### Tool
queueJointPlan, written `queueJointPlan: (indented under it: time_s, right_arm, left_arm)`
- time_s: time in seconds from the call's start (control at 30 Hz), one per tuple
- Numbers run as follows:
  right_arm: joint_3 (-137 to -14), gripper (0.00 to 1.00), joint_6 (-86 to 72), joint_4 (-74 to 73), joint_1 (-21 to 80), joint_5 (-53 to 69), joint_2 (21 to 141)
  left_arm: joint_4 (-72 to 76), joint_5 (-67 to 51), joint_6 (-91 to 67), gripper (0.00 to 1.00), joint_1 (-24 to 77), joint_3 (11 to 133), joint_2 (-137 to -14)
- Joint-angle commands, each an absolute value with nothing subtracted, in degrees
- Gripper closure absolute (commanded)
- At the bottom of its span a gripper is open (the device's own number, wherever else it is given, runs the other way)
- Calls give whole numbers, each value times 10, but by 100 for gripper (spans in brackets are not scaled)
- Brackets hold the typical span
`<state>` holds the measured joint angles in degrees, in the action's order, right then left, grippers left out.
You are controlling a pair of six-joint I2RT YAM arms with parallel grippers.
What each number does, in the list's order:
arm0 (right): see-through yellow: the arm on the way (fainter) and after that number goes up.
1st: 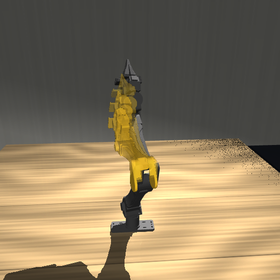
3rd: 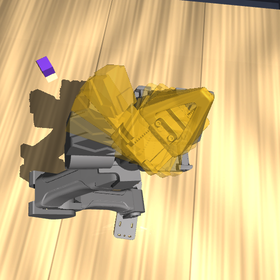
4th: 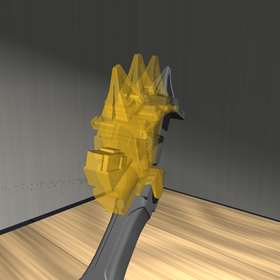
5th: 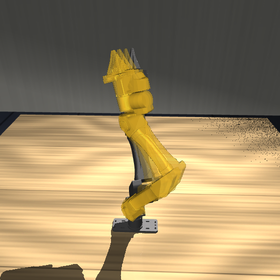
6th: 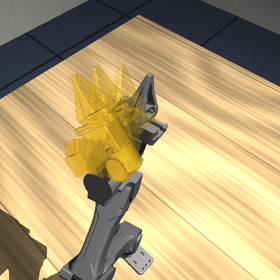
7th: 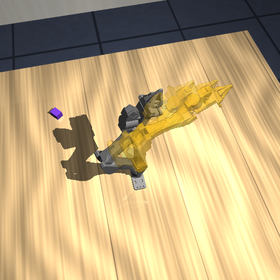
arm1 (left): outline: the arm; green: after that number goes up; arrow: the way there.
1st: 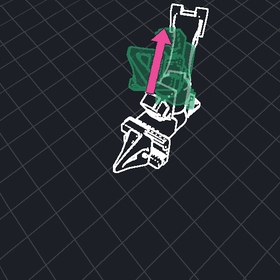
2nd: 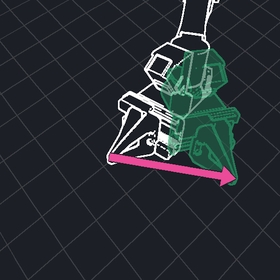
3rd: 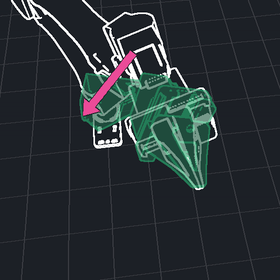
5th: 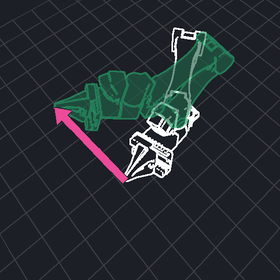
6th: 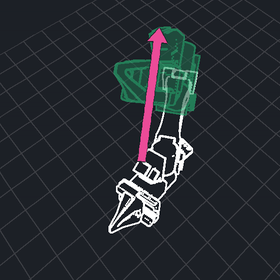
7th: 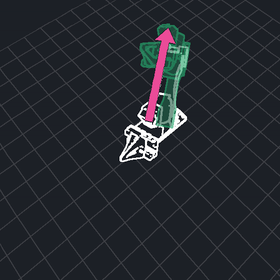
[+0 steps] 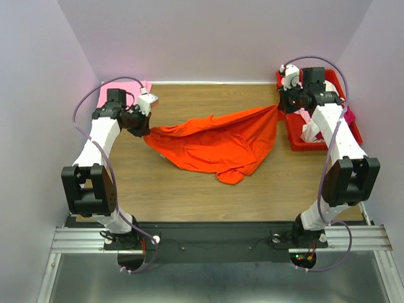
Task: Fold and stack the t-shirts
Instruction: Flatten the tshirt out
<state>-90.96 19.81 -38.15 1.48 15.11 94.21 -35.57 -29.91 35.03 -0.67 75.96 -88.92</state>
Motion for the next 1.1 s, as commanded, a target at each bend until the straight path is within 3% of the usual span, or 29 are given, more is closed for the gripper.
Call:
queueJointPlan:
  time_s: [0.0, 0.53, 0.63, 0.67, 0.77, 0.8, 0.9, 1.07]
  right_arm:
    - [-917, 99, 214, -378, 11, 174, 939]
    - [-668, 99, 264, -427, 73, 291, 895]
    - [-646, 99, 281, -435, 86, 287, 893]
    - [-638, 96, 289, -439, 87, 281, 891]
    - [-631, 73, 299, -442, 87, 261, 883]
    - [-629, 60, 303, -442, 87, 253, 874]
    - [-631, 44, 307, -442, 84, 238, 860]
    - [-648, 38, 319, -442, 51, 225, 872]
  left_arm:
    - [-369, -302, 373, 100, -17, 765, -895]
    - [-305, -188, 480, 100, -30, 559, -861]
    - [-328, -233, 507, 81, -31, 569, -852]
    - [-348, -253, 518, 68, -30, 583, -839]
    - [-380, -329, 518, 52, -23, 629, -826]
    - [-386, -341, 512, 50, -12, 643, -827]
    - [-389, -368, 484, 48, 20, 692, -844]
    - [-330, -361, 380, 48, 61, 741, -918]
